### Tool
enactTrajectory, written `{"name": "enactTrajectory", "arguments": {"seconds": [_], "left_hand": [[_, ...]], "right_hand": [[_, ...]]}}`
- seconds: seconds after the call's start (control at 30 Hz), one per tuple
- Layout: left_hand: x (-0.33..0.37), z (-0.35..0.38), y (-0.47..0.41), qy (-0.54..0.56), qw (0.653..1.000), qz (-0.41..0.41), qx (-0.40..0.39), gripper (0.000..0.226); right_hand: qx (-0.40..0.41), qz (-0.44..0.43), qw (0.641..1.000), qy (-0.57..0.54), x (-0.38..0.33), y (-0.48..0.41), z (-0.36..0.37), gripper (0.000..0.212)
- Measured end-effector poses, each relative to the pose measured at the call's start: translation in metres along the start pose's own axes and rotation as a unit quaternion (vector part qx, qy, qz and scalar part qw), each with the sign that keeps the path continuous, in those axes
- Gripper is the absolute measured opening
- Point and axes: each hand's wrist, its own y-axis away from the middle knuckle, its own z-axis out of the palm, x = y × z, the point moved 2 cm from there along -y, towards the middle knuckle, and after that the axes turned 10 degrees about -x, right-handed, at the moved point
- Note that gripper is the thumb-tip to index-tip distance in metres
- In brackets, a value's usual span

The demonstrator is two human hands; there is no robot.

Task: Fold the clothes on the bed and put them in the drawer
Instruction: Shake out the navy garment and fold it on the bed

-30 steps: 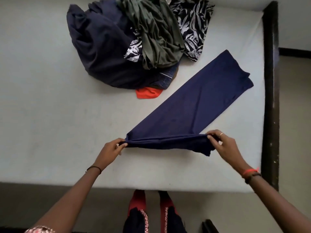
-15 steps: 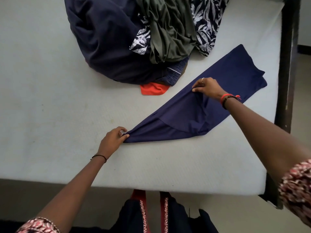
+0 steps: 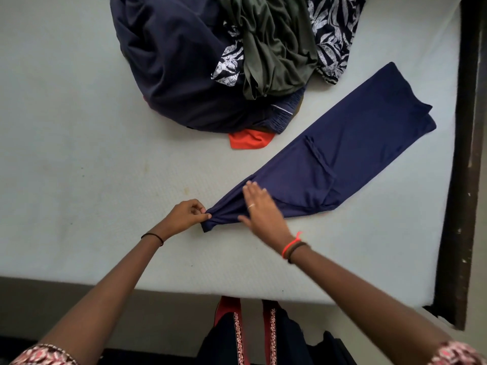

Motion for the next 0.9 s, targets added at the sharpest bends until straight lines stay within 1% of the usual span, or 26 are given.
{"name": "enactTrajectory", "arguments": {"seconds": [0.03, 0.07, 0.1, 0.2, 0.33, 0.5, 0.57, 0.6, 0.63, 0.67, 0.73, 0.77, 0.8, 0.83, 0.9], "left_hand": [[0.002, -0.001, 0.003, 0.012, 1.000, 0.000, 0.000, 0.016], [0.004, -0.002, 0.005, 0.019, 1.000, 0.002, 0.000, 0.016], [0.007, -0.001, 0.008, 0.020, 1.000, 0.004, -0.004, 0.016], [0.018, 0.002, 0.018, 0.011, 1.000, 0.014, -0.022, 0.016], [0.030, 0.005, 0.030, -0.033, 0.997, 0.013, -0.063, 0.016], [0.053, 0.005, 0.035, -0.111, 0.981, 0.018, -0.158, 0.018], [0.064, 0.004, 0.037, -0.157, 0.966, 0.010, -0.204, 0.018], [0.069, 0.003, 0.038, -0.177, 0.960, 0.012, -0.216, 0.019], [0.072, 0.001, 0.036, -0.187, 0.960, 0.027, -0.209, 0.021], [0.076, -0.002, 0.035, -0.186, 0.965, 0.057, -0.177, 0.022], [0.084, -0.003, 0.032, -0.165, 0.970, 0.153, -0.092, 0.026], [0.089, 0.000, 0.031, -0.150, 0.966, 0.197, -0.079, 0.031], [0.093, 0.006, 0.029, -0.138, 0.961, 0.224, -0.088, 0.037], [0.094, 0.014, 0.025, -0.128, 0.959, 0.228, -0.109, 0.044], [0.092, 0.027, 0.014, -0.123, 0.963, 0.189, -0.150, 0.055]], "right_hand": [[-0.023, 0.000, 1.000, 0.017, -0.017, 0.006, 0.013, 0.092], [-0.036, 0.007, 0.999, 0.028, -0.031, 0.013, 0.023, 0.097], [-0.035, 0.016, 0.999, 0.030, -0.043, 0.017, 0.030, 0.094], [-0.013, 0.055, 0.997, 0.049, -0.066, 0.021, 0.039, 0.058], [-0.073, 0.083, 0.994, 0.020, -0.080, 0.025, 0.037, 0.053], [-0.081, 0.071, 0.994, -0.025, -0.087, 0.041, 0.039, 0.051], [-0.076, 0.060, 0.994, -0.059, -0.092, 0.048, 0.041, 0.050], [-0.069, 0.056, 0.993, -0.083, -0.095, 0.053, 0.042, 0.049], [-0.063, 0.059, 0.990, -0.108, -0.097, 0.059, 0.043, 0.048], [-0.056, 0.063, 0.987, -0.136, -0.099, 0.065, 0.044, 0.047], [-0.043, 0.056, 0.976, -0.208, -0.103, 0.075, 0.041, 0.050], [-0.047, 0.053, 0.969, -0.238, -0.104, 0.080, 0.039, 0.051], [-0.054, 0.050, 0.962, -0.263, -0.108, 0.085, 0.035, 0.051], [-0.051, 0.050, 0.956, -0.285, -0.112, 0.090, 0.031, 0.050], [-0.063, 0.049, 0.934, -0.348, -0.114, 0.100, 0.022, 0.045]]}}
